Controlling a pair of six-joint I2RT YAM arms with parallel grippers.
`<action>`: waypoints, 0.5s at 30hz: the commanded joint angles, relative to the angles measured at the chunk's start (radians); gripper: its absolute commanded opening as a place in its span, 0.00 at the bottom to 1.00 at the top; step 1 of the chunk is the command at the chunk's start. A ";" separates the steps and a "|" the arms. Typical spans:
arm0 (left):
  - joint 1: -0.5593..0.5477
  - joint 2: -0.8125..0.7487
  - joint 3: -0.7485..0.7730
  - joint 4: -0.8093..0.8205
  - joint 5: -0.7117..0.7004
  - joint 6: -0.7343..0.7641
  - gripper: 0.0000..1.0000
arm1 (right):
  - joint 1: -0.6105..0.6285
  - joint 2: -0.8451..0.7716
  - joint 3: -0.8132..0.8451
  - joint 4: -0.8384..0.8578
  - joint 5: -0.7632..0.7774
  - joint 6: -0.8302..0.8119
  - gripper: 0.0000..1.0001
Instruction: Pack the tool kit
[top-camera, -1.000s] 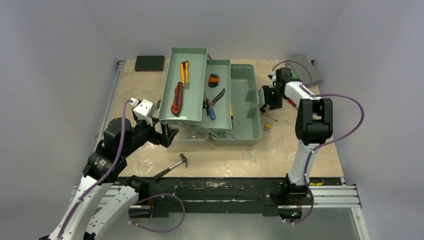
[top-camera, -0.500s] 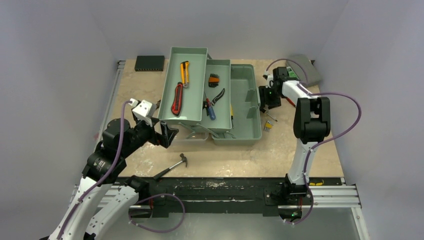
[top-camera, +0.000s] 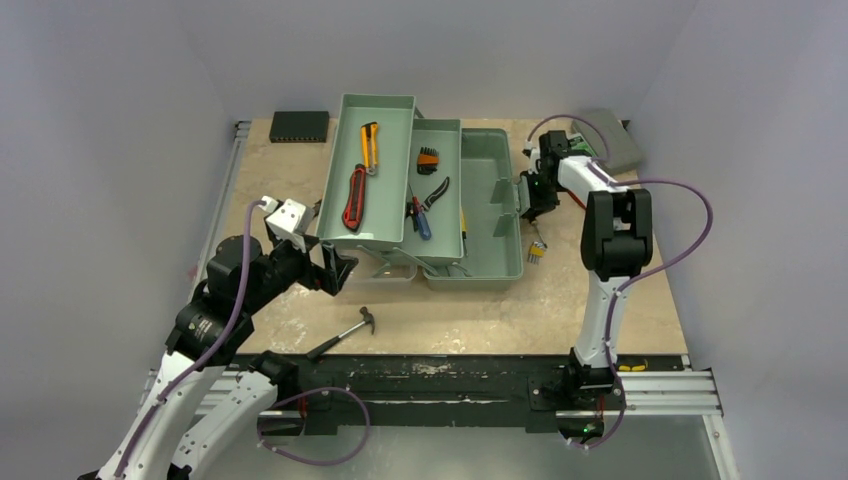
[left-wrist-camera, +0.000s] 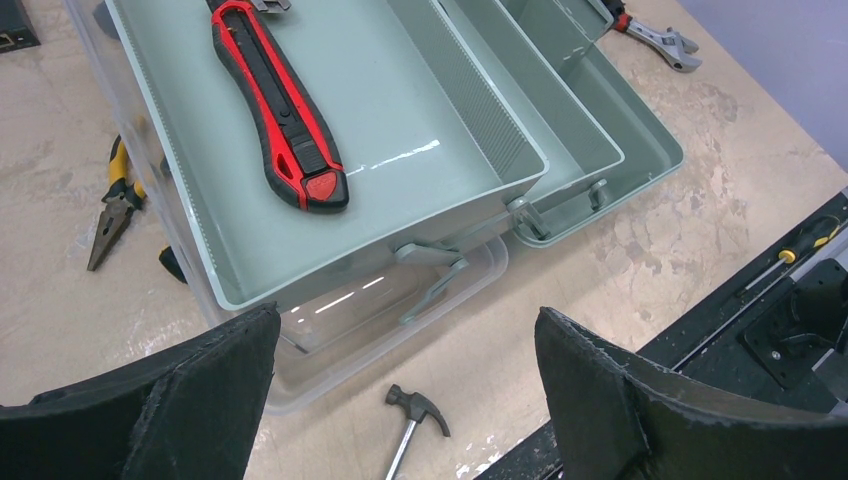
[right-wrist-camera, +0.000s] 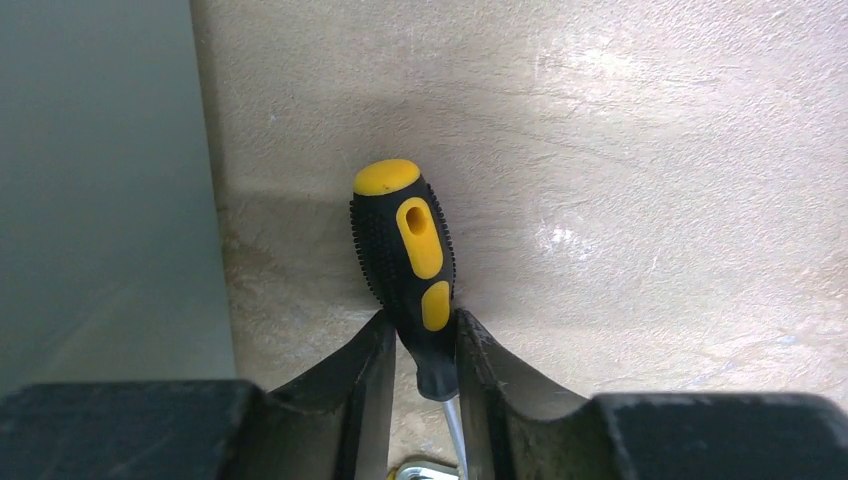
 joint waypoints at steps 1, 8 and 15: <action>-0.003 0.004 0.008 0.031 0.008 0.012 0.95 | 0.005 -0.018 0.004 -0.002 0.007 0.017 0.22; -0.002 0.007 0.007 0.033 0.008 0.012 0.95 | 0.002 -0.139 -0.034 0.027 0.006 0.086 0.00; -0.001 0.006 0.007 0.030 0.003 0.013 0.95 | -0.022 -0.232 -0.050 0.038 0.059 0.174 0.00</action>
